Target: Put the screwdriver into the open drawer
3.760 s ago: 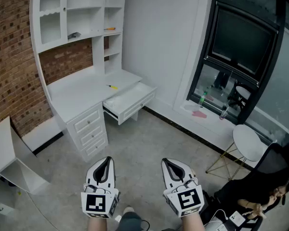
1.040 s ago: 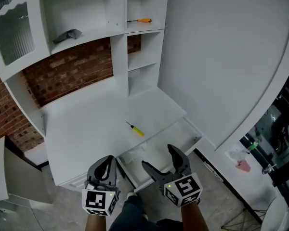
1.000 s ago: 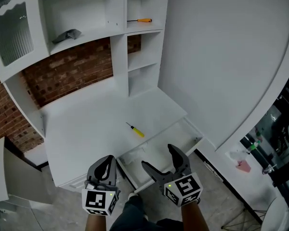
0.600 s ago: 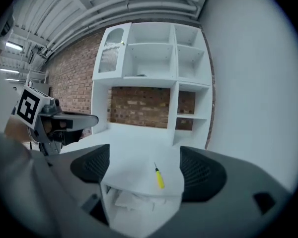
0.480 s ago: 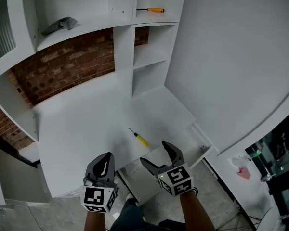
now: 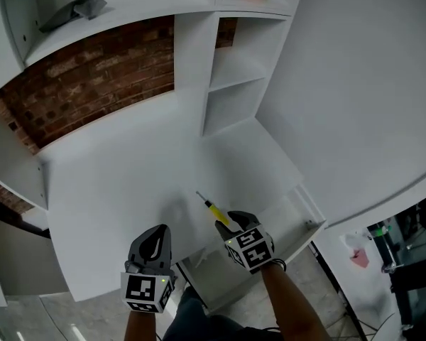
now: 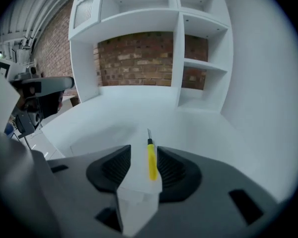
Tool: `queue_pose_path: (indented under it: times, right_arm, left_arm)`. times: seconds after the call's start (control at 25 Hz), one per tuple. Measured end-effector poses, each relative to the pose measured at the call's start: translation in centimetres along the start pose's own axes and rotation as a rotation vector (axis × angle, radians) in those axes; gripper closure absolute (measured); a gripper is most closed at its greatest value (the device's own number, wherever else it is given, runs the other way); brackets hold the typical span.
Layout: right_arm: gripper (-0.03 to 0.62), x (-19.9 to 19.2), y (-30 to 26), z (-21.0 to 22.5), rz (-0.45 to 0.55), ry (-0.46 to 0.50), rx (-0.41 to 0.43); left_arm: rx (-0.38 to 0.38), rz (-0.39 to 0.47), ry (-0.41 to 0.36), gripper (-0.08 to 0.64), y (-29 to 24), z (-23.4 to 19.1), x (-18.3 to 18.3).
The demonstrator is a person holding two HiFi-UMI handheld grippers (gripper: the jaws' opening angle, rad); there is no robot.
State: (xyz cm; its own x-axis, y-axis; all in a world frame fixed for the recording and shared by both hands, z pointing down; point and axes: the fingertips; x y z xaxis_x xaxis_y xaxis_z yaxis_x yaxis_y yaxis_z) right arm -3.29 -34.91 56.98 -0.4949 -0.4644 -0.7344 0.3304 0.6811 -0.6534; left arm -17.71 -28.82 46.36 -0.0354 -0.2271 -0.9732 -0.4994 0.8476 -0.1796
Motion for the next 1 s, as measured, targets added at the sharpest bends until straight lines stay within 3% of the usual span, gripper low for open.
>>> queue_pose_path:
  times: [0.36, 0.72, 0.8, 1.0]
  right_arm:
    - [0.430, -2.8, -6.8, -0.2, -0.182, 0.137, 0.064]
    - [0.471, -3.5, -7.9, -0.4, -0.244, 0.137, 0.119]
    - [0.511, -3.5, -8.0, -0.3, -0.248, 0.139, 0.112]
    - [0.512, -3.6, -8.1, -0.3, -0.246, 0.146, 0.107]
  left_arm:
    - [0.042, -0.062, 0.047, 0.546, -1.4, -3.7, -3.1]
    - [0.068, -0.080, 0.071, 0.546, -2.1, -5.0, -4.2]
    - [0.075, -0.076, 0.067, 0.546, -2.2, -5.0, -4.0]
    - [0.087, -0.081, 0.056, 0.546, -1.4, -3.9, -3.6]
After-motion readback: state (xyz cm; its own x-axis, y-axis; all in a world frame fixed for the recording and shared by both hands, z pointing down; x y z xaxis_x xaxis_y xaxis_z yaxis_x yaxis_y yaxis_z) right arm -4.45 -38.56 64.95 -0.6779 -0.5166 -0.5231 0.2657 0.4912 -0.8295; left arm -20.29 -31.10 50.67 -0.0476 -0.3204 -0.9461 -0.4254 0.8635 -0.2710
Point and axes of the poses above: the fingertips, and each gripper's own axes: y backward along the fingers, z to its right, x out of its top, and after that the axes turned 14 degrees about -x, right-handed
